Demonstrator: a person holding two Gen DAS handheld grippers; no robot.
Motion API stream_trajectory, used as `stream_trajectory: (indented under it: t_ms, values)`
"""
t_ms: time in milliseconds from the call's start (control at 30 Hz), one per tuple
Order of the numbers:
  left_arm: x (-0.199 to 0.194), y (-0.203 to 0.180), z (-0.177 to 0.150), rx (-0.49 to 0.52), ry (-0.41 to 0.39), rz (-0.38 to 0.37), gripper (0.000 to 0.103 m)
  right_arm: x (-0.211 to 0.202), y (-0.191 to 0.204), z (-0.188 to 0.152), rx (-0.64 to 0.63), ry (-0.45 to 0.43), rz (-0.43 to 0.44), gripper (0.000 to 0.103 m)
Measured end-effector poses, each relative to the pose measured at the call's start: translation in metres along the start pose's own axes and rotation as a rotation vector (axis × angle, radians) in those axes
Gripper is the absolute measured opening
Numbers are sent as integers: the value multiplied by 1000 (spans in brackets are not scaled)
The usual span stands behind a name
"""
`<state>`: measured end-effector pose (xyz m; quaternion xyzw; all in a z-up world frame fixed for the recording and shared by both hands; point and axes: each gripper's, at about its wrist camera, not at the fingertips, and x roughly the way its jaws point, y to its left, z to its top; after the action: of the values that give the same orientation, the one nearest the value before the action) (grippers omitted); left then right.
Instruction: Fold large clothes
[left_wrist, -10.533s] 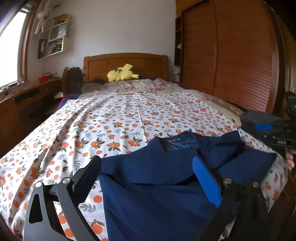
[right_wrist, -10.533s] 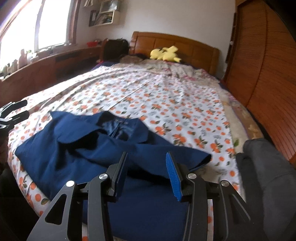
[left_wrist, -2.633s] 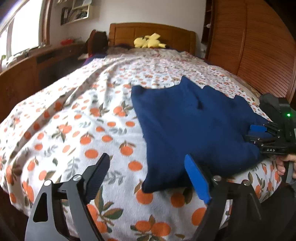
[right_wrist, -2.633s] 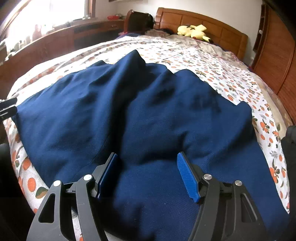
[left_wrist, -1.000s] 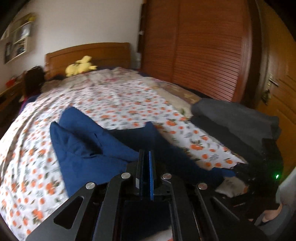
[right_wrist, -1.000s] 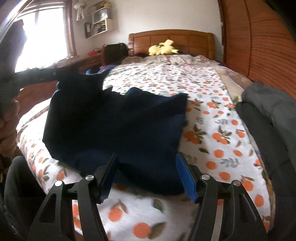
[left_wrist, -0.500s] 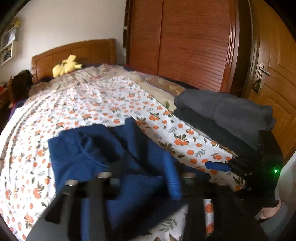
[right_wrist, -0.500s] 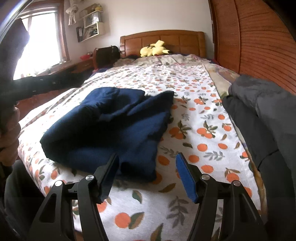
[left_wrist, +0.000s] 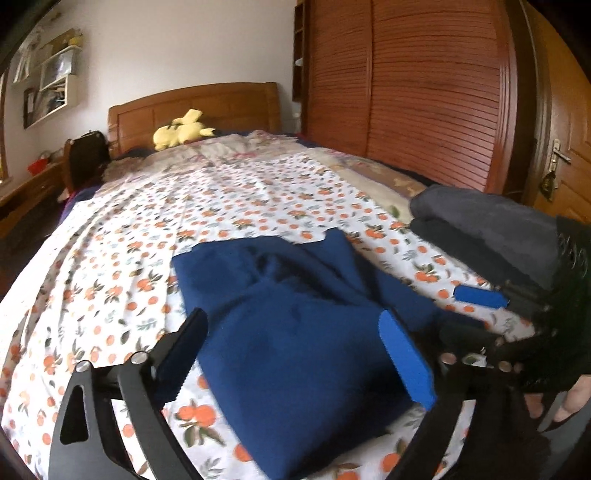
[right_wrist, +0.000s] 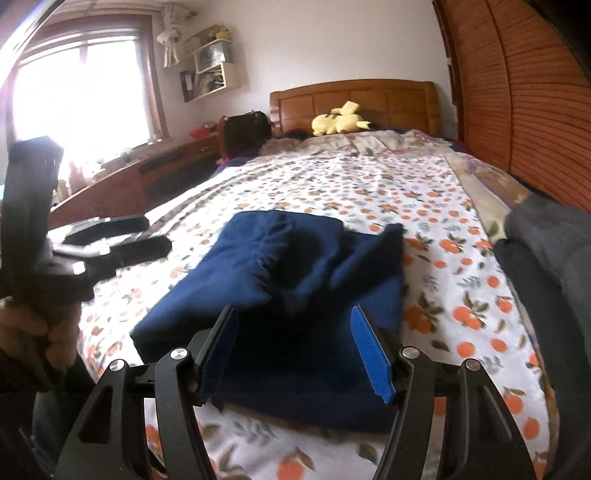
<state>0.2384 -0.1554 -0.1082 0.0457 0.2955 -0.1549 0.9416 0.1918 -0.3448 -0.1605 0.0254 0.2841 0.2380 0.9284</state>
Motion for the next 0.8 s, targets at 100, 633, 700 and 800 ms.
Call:
stream_trajectory:
  t_ms: [100, 633, 700, 800]
  values:
    - [0, 13, -9, -6, 8, 17, 97, 10, 10, 6, 2, 2, 21, 61]
    - [-5, 57, -38, -47, 27, 51, 97, 53, 27, 8, 15, 99, 36, 40]
    - [-5, 61, -40, -51, 31, 56, 97, 54, 27, 8, 17, 99, 40, 36]
    - [-5, 64, -42, -51, 34, 65, 97, 54, 27, 9, 17, 96, 44, 19]
